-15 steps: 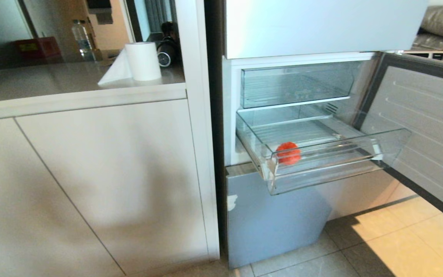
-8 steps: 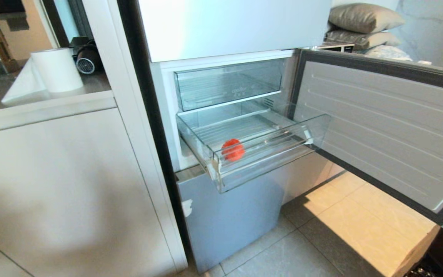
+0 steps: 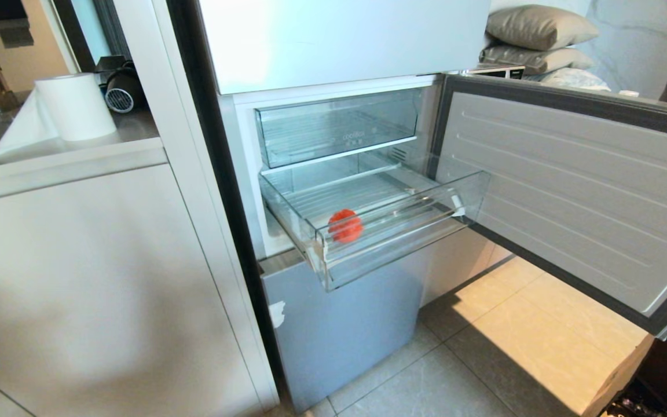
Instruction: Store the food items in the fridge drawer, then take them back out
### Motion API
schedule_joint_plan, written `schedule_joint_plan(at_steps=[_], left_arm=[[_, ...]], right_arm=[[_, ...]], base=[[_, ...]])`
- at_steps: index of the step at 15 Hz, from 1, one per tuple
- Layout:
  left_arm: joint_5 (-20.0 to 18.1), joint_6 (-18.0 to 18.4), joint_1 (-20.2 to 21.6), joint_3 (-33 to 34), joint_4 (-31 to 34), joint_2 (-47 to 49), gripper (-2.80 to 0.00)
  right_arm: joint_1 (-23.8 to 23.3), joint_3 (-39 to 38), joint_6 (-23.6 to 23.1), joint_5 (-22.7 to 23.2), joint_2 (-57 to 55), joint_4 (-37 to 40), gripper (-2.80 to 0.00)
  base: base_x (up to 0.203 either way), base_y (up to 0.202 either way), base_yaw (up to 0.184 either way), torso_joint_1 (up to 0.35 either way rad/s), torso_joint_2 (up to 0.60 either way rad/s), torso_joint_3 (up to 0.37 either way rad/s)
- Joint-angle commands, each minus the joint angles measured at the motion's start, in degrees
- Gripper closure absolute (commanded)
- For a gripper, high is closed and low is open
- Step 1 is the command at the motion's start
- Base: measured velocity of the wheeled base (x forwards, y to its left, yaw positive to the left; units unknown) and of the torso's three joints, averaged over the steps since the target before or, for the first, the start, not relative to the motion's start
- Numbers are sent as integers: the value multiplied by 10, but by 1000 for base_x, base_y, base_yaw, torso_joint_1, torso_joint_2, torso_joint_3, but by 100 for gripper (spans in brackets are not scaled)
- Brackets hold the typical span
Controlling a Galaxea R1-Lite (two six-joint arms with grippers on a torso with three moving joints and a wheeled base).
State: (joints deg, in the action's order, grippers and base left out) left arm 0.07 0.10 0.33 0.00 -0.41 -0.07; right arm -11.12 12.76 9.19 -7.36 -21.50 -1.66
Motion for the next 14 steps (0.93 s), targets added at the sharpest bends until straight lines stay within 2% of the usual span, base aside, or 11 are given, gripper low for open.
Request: schedule_joint_plan(at_steps=[1, 4, 5, 10, 11, 14], left_arm=[[0, 0, 0, 1, 0, 0, 0], [0, 0, 0, 1, 0, 0, 0], [0, 0, 0, 1, 0, 0, 0], [0, 0, 0, 1, 0, 0, 0], [0, 0, 0, 1, 0, 0, 0], [0, 0, 0, 1, 0, 0, 0]], right_arm=[[-68, 37, 12, 3, -150, -27, 0], [-193, 61, 15, 35, -330, -171, 0], [-223, 69, 13, 44, -388, -219, -280], [-311, 99, 8, 64, -601, -428, -280], [-317, 107, 6, 64, -617, -450, -280], [-346, 156, -4, 63, -641, -452, -280]], base=[[0, 0, 0, 0, 0, 0], [0, 0, 0, 0, 0, 0], [0, 0, 0, 0, 0, 0], [0, 0, 0, 0, 0, 0], [0, 0, 0, 0, 0, 0], [0, 0, 0, 0, 0, 0]])
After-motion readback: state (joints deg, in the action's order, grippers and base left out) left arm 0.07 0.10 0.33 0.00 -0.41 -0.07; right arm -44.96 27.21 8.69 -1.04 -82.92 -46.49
